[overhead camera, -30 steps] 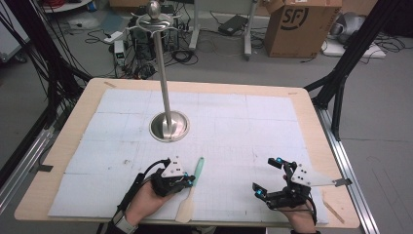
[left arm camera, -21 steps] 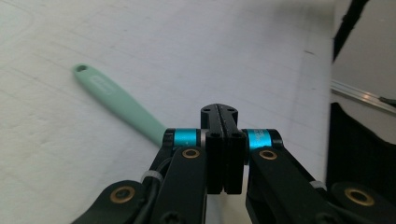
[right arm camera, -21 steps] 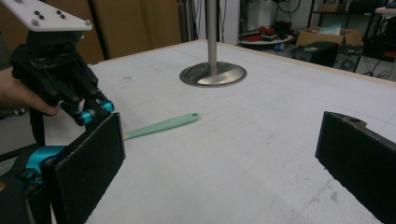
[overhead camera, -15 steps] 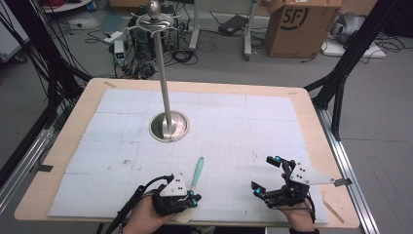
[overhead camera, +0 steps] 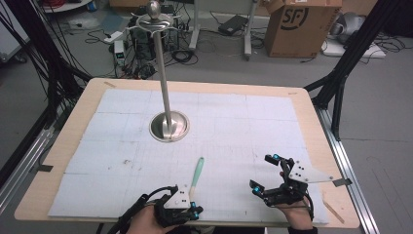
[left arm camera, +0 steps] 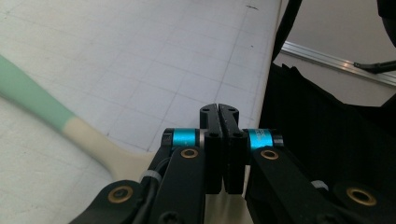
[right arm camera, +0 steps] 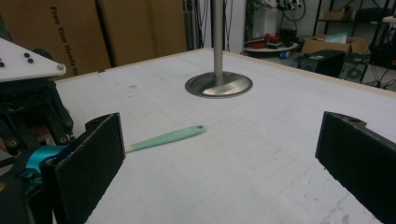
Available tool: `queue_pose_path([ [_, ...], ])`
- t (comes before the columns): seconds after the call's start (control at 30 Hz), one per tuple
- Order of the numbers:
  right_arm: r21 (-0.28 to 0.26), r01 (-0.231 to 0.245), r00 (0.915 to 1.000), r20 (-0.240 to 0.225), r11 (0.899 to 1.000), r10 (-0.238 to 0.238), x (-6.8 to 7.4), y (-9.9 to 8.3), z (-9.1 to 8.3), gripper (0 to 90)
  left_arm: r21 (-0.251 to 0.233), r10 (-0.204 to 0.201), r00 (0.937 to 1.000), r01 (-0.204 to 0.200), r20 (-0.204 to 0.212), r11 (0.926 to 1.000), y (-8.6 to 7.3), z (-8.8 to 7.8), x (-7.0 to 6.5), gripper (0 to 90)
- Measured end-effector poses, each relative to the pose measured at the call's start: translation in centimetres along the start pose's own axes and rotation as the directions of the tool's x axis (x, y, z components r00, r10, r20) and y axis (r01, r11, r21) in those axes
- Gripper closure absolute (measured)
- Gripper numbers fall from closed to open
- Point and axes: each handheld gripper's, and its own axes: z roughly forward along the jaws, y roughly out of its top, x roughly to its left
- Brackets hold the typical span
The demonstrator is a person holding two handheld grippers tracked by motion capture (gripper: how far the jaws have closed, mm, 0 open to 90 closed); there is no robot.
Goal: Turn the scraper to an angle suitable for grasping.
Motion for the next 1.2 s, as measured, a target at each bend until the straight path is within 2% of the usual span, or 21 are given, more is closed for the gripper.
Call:
queue_pose_path([
  [0.23,0.018,0.009,0.9998,-0.015,1.000,-0.009,0.3,0.0,0.4,0.3,0.018,-0.006,0.9998,0.006,-0.021,0.9998,-0.3,-0.7,0.2,89.7],
  [0.4,0.015,0.005,0.9998,-0.018,1.000,-0.004,0.1,-0.1,0.6,0.3,0.018,0.031,0.9995,-0.031,-0.012,0.9994,-0.7,-1.4,0.7,89.7],
  [0.6,0.021,0.010,0.9994,-0.035,1.000,-0.009,0.1,0.0,1.3,0.3,0.022,0.012,0.9993,-0.011,-0.035,0.9997,-1.2,-2.4,1.2,89.7],
  [0.7,0.028,0.013,0.9989,-0.046,1.000,-0.011,0.1,0.0,1.7,0.3,0.013,-0.002,0.9980,0.003,-0.064,0.9999,-1.5,-3.4,1.6,89.7],
  [0.77,0.030,0.016,0.9986,-0.051,0.999,-0.014,0.1,0.0,2.0,0.3,0.019,-0.014,0.9947,0.016,-0.102,0.9997,-1.7,-4.0,2.1,89.7],
  [0.8,0.030,0.013,0.9985,-0.054,0.999,-0.011,0.1,0.1,2.1,0.3,0.019,-0.029,0.9926,0.031,-0.118,0.9993,-1.9,-4.3,2.4,89.7],
  [0.83,0.031,0.013,0.9985,-0.054,0.999,-0.012,0.1,0.1,2.1,0.3,0.040,-0.043,0.9876,0.049,-0.151,0.9980,-2.2,-4.5,2.7,89.7],
  [0.87,0.031,0.014,0.9984,-0.056,0.999,-0.013,0.1,0.1,2.2,0.3,0.053,-0.056,0.9843,0.066,-0.167,0.9964,-2.5,-4.7,3.1,89.7],
  [0.93,0.032,0.016,0.9984,-0.055,0.999,-0.014,0.1,0.1,2.3,0.3,0.020,-0.082,0.9866,0.086,-0.141,0.9961,-3.0,-5.0,3.7,89.7],
  [1.03,0.034,0.017,0.9983,-0.056,0.999,-0.015,0.1,0.1,2.5,0.3,0.010,-0.091,0.9840,0.094,-0.153,0.9955,-3.0,-5.2,3.9,89.7],
  [1.13,0.035,0.017,0.9984,-0.055,0.999,-0.015,0.0,0.0,2.5,0.3,-0.025,-0.102,0.9850,0.100,-0.139,0.9947,-2.6,-5.2,3.7,89.7],
  [1.2,0.035,0.015,0.9983,-0.056,0.999,-0.013,0.0,0.0,2.4,0.3,-0.033,-0.102,0.9870,0.099,-0.124,0.9946,-2.1,-4.8,3.4,89.7],
])
